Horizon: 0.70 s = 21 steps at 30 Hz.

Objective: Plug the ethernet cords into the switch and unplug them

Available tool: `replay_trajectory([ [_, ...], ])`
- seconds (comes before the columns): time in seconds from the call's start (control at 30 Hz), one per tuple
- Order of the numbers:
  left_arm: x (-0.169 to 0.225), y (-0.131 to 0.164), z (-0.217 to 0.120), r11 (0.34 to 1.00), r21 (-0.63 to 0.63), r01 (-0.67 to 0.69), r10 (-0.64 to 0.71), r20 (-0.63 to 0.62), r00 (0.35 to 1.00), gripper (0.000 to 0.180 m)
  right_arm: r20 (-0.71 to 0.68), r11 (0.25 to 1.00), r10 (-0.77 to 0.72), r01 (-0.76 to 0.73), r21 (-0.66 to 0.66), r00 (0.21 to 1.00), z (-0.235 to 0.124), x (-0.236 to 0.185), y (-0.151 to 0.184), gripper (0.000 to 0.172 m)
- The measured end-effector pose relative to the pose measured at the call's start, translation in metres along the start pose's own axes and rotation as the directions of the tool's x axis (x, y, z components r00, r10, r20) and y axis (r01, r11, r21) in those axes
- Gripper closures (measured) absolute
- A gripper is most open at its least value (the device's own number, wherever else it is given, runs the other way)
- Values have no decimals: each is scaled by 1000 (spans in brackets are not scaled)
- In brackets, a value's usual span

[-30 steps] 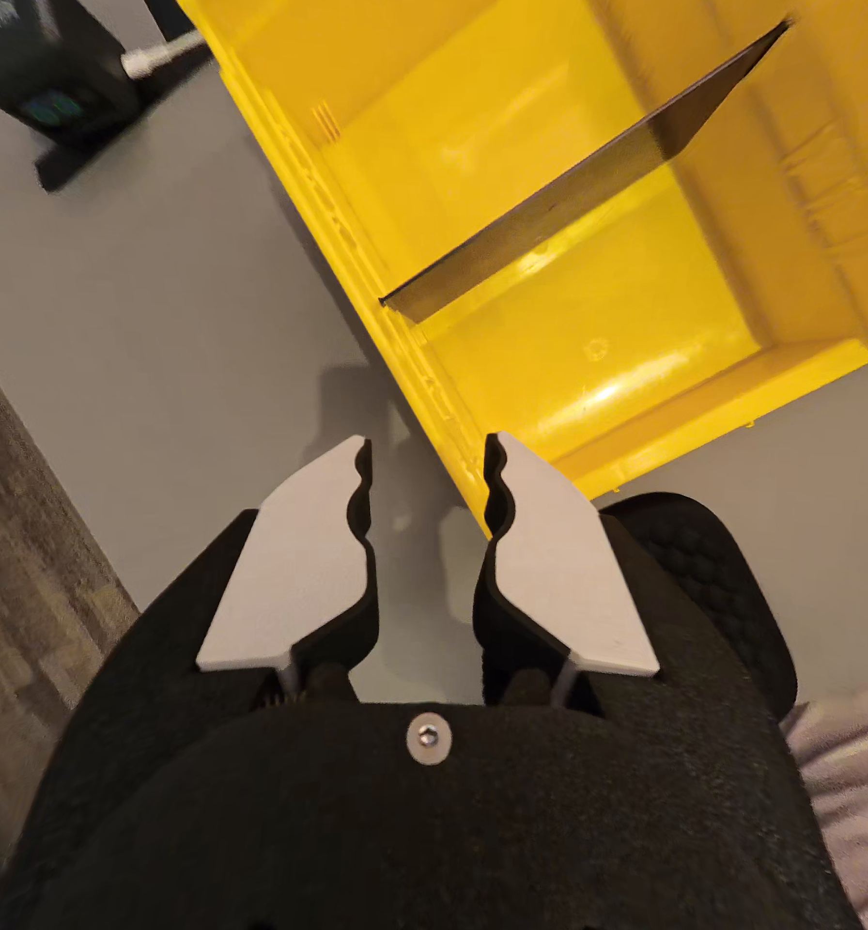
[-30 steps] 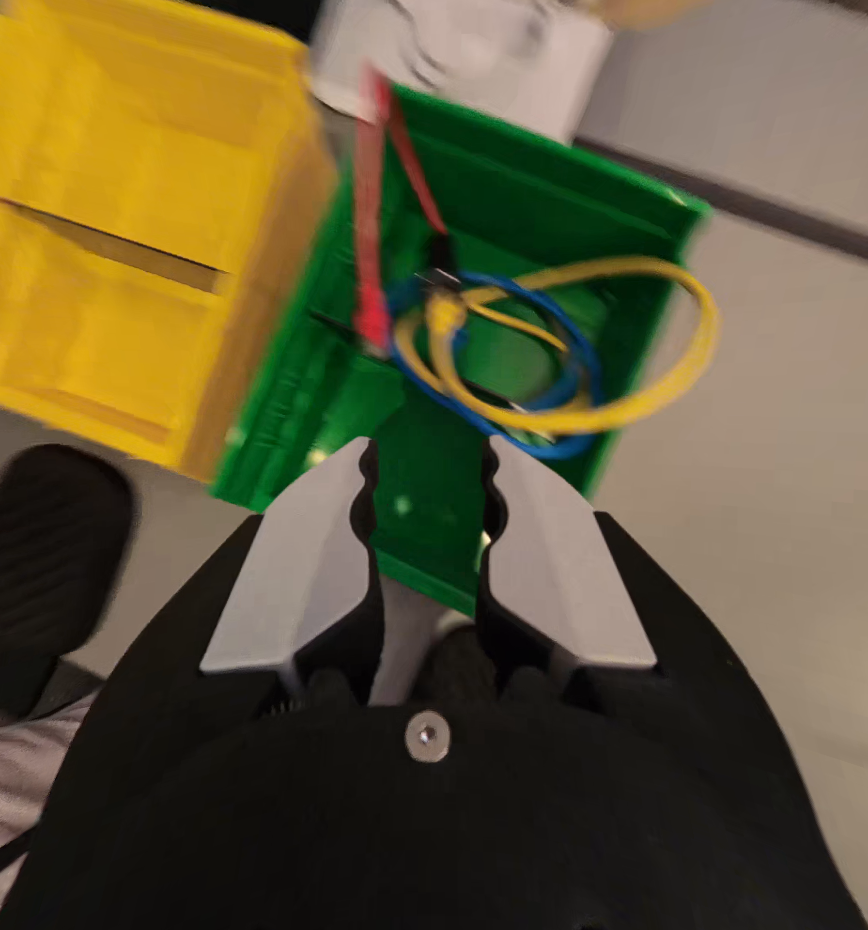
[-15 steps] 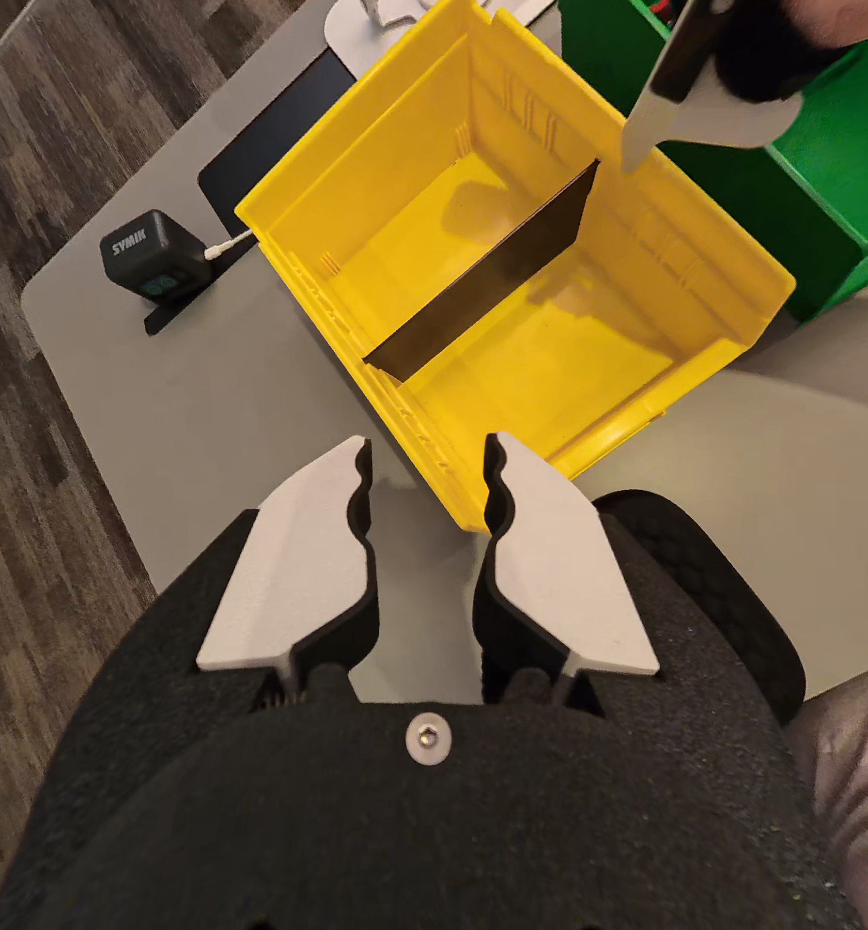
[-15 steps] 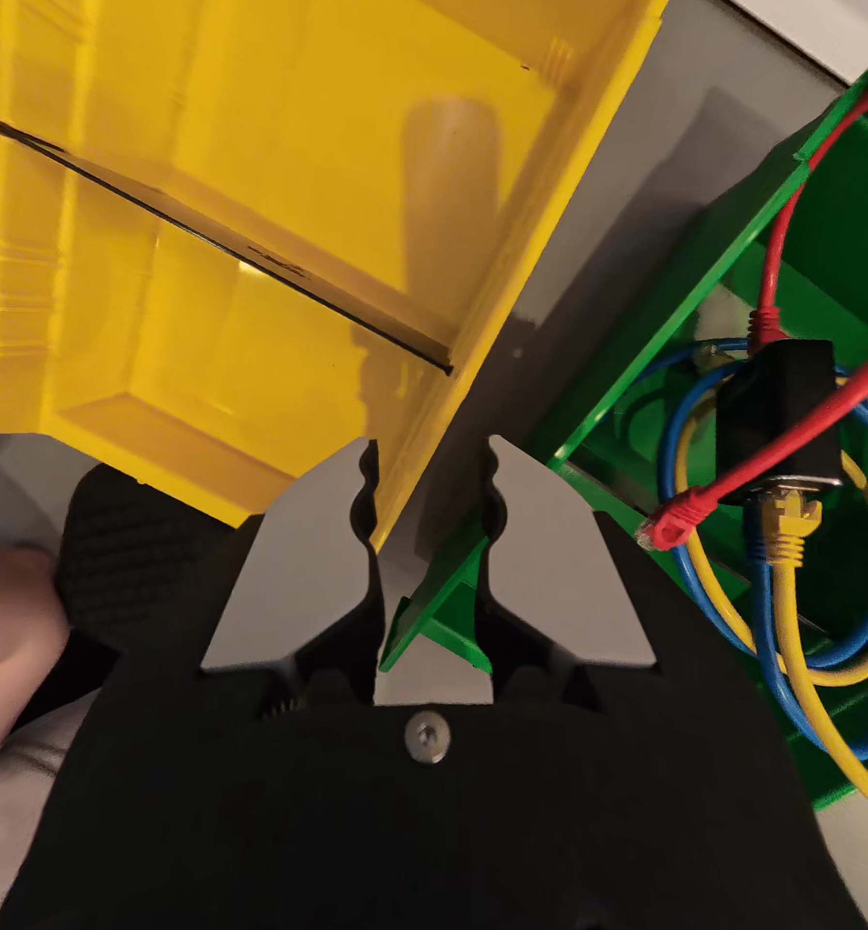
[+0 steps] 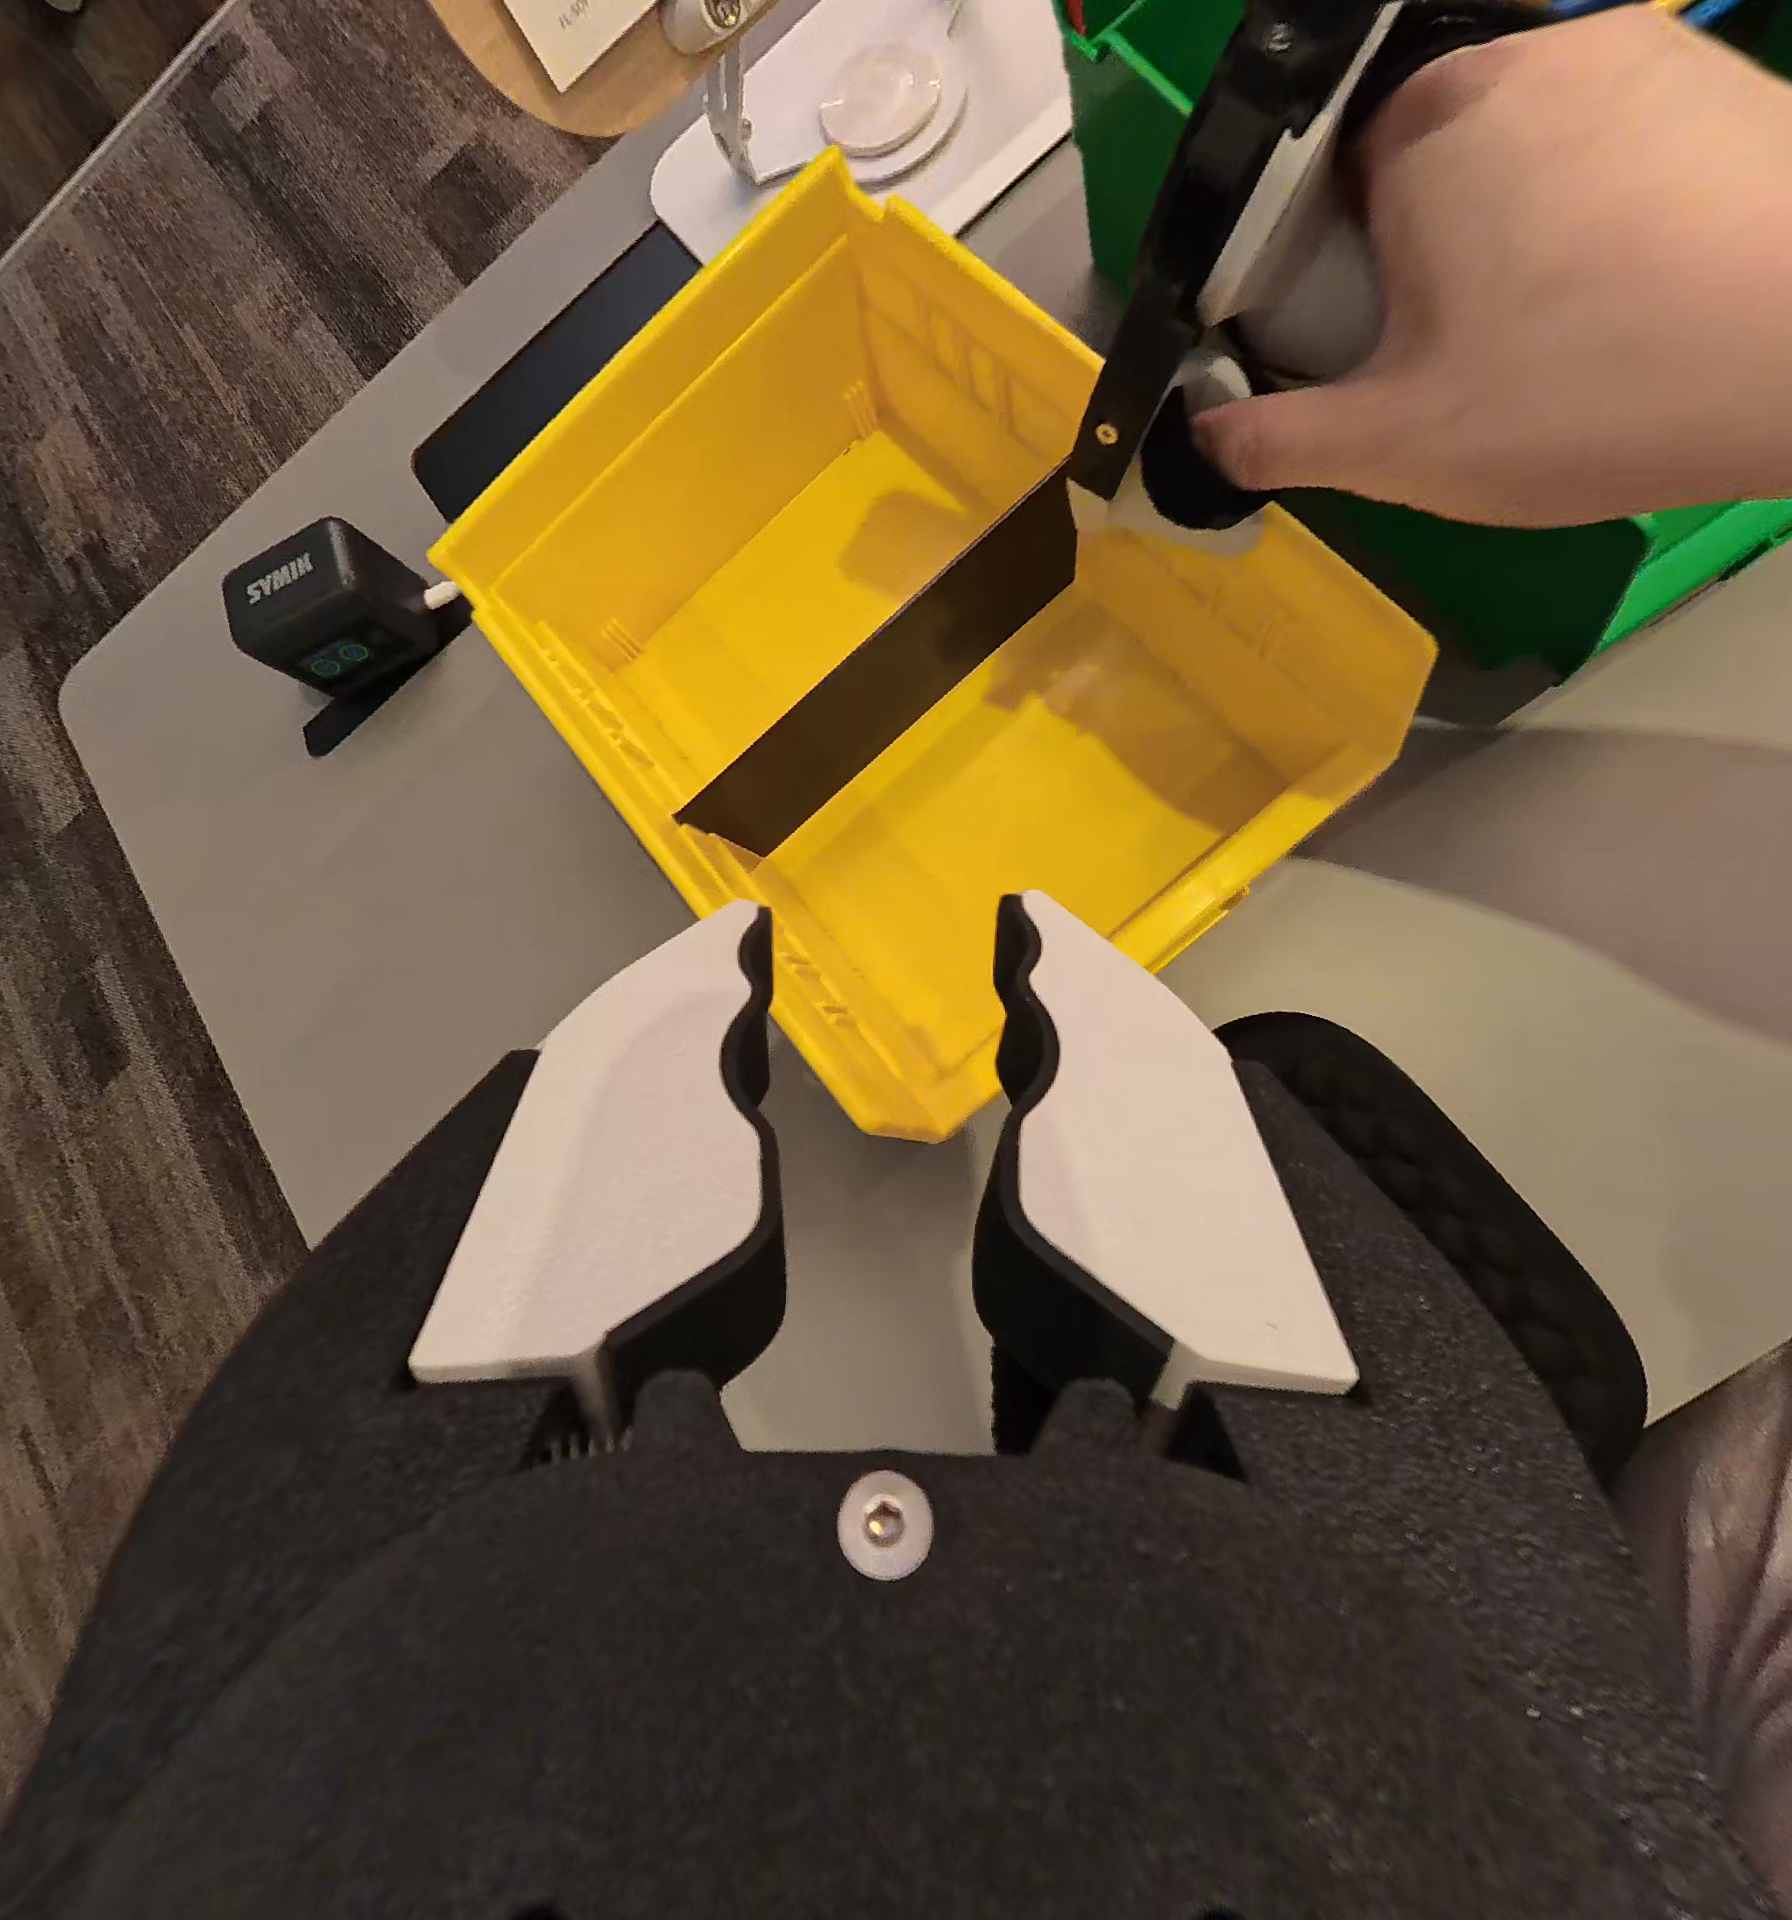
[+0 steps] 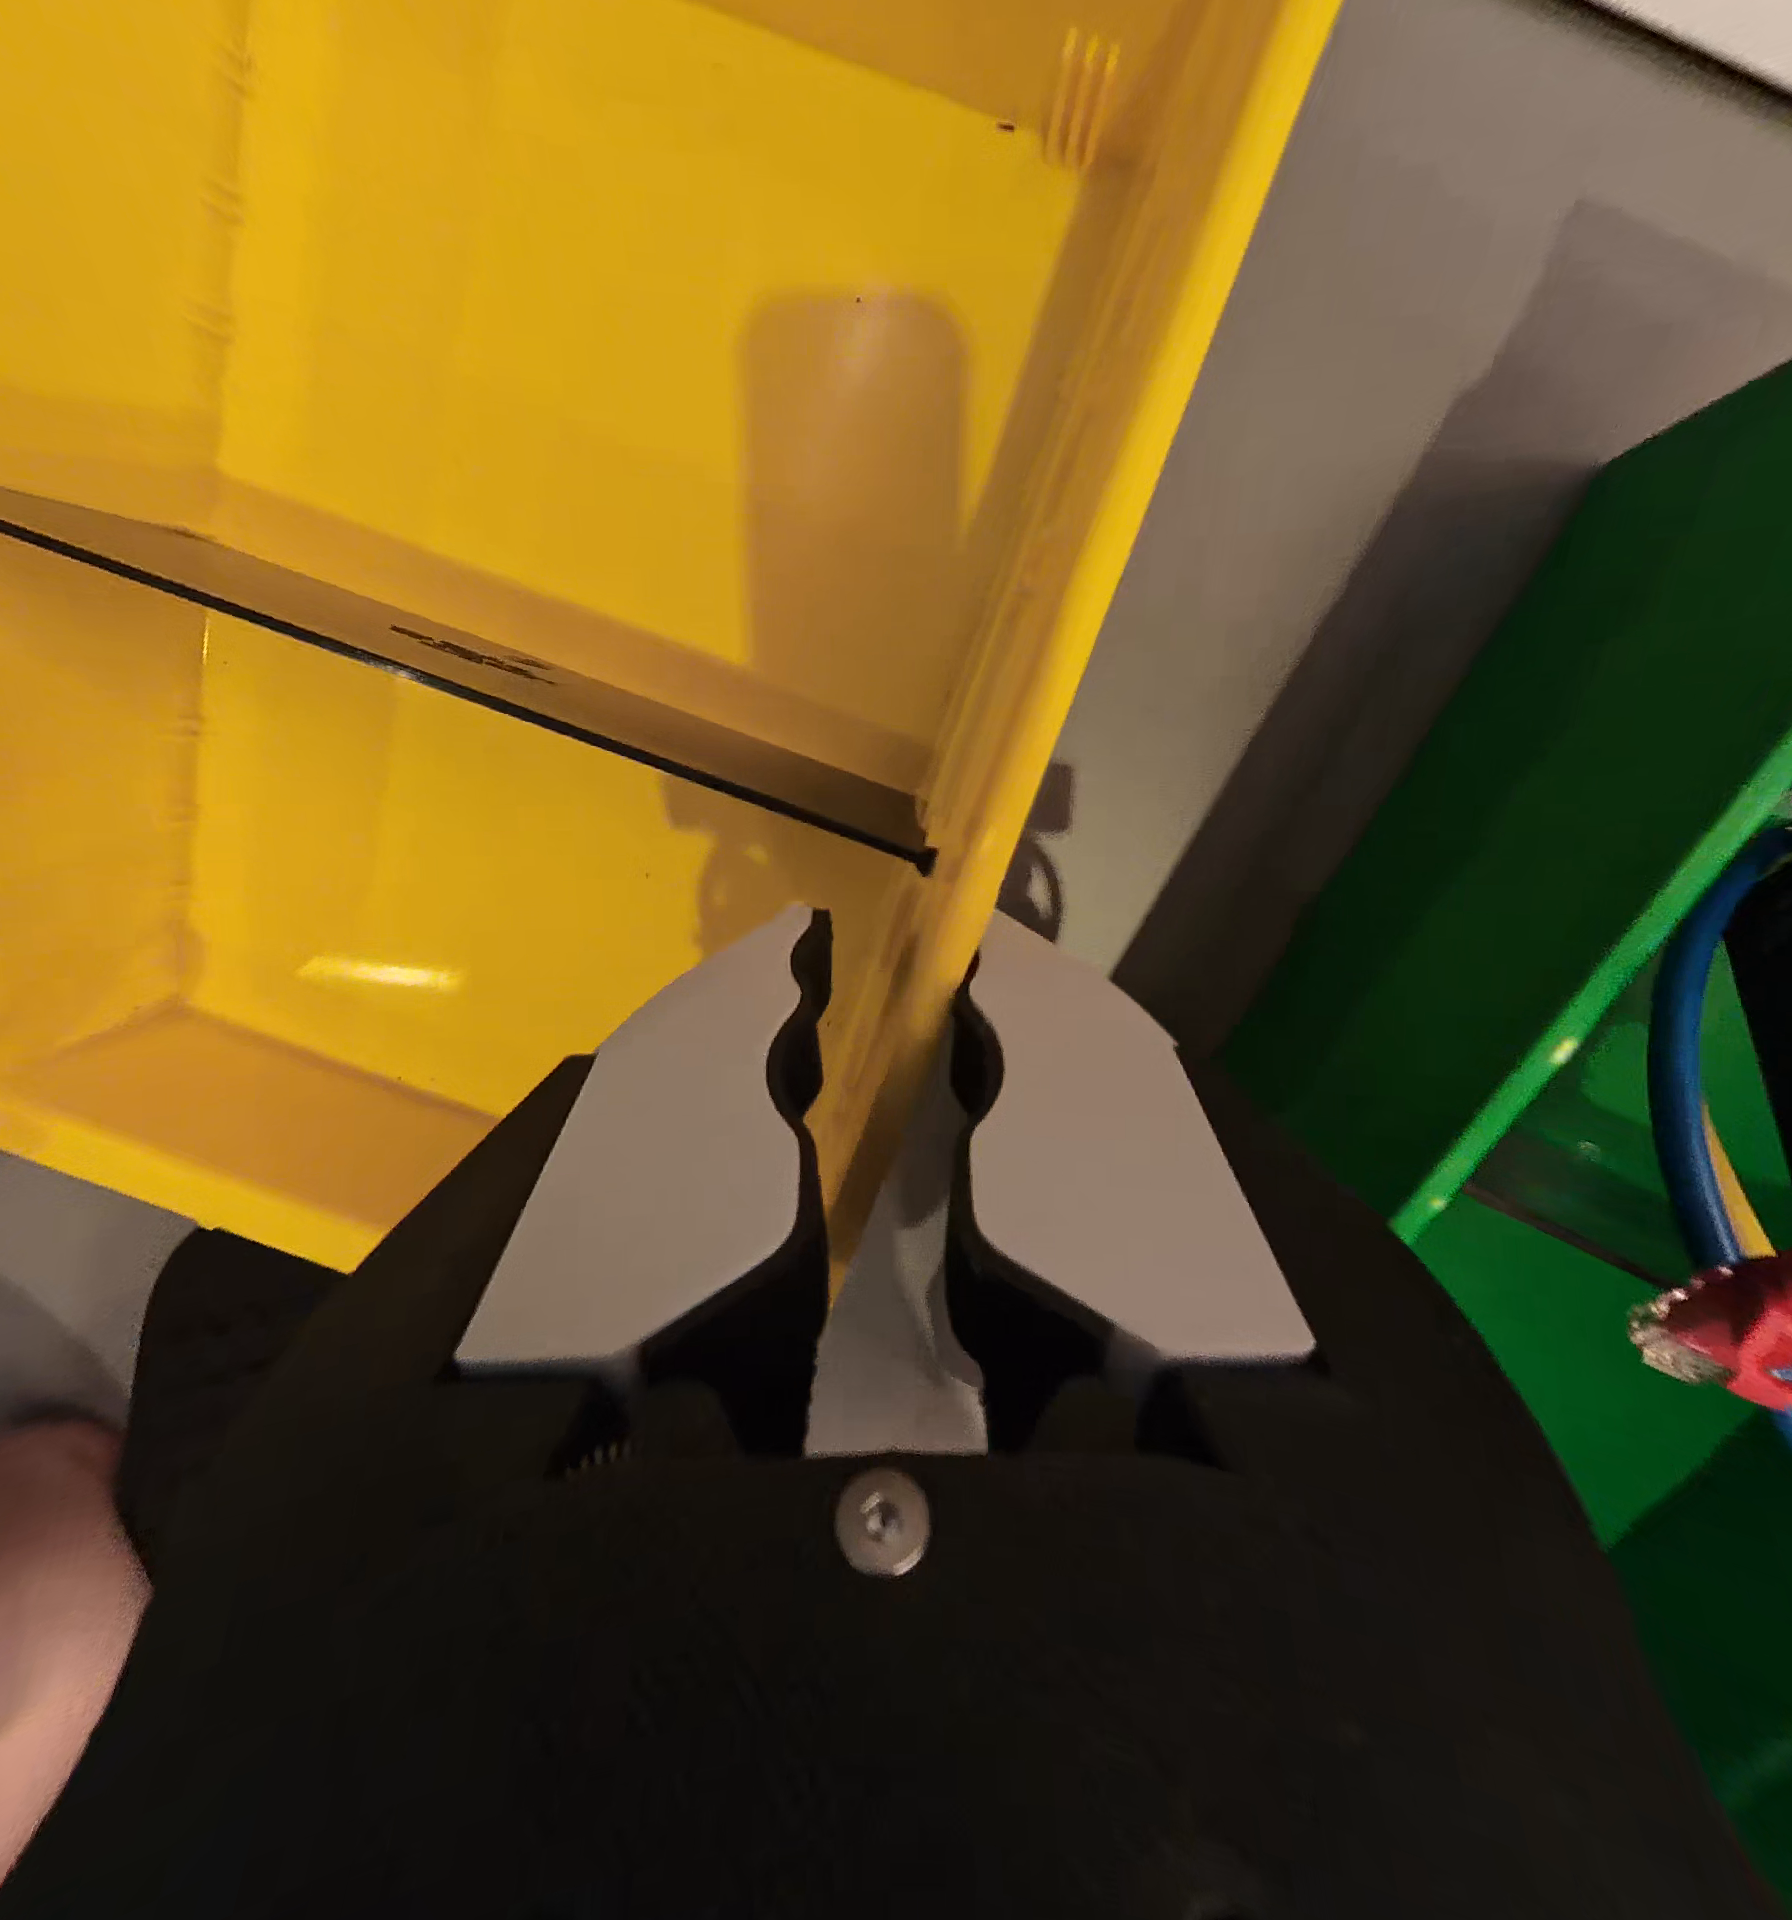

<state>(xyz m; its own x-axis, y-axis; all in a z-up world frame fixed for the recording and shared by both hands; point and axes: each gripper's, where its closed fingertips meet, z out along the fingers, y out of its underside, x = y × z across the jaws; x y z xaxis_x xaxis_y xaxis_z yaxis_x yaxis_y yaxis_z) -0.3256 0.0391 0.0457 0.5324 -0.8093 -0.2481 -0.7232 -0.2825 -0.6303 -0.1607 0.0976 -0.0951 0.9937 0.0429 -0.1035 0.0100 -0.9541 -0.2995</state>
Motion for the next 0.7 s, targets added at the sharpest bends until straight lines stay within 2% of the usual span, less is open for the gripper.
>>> replay_trajectory([
  [0.2, 6, -1, 0, 1000, -2, -29, 29, -9, 1000, 140, -6, 994, 28, -28, -103, 1000, 25, 0, 18, 151],
  [0.3, 7, -2, -1, 999, 4, -34, 35, -10, 999, 140, 1, 992, 30, -30, -125, 1000, 32, -1, 23, 159],
  [0.43, 8, -3, -2, 999, 5, -37, 37, -7, 999, 140, 29, 989, 74, -69, -134, 997, 33, -1, 20, 164],
  [0.7, 11, -5, -4, 999, 11, -50, 50, 3, 999, 140, 2, 980, -12, 12, -199, 1000, 18, 2, 16, 165],
])
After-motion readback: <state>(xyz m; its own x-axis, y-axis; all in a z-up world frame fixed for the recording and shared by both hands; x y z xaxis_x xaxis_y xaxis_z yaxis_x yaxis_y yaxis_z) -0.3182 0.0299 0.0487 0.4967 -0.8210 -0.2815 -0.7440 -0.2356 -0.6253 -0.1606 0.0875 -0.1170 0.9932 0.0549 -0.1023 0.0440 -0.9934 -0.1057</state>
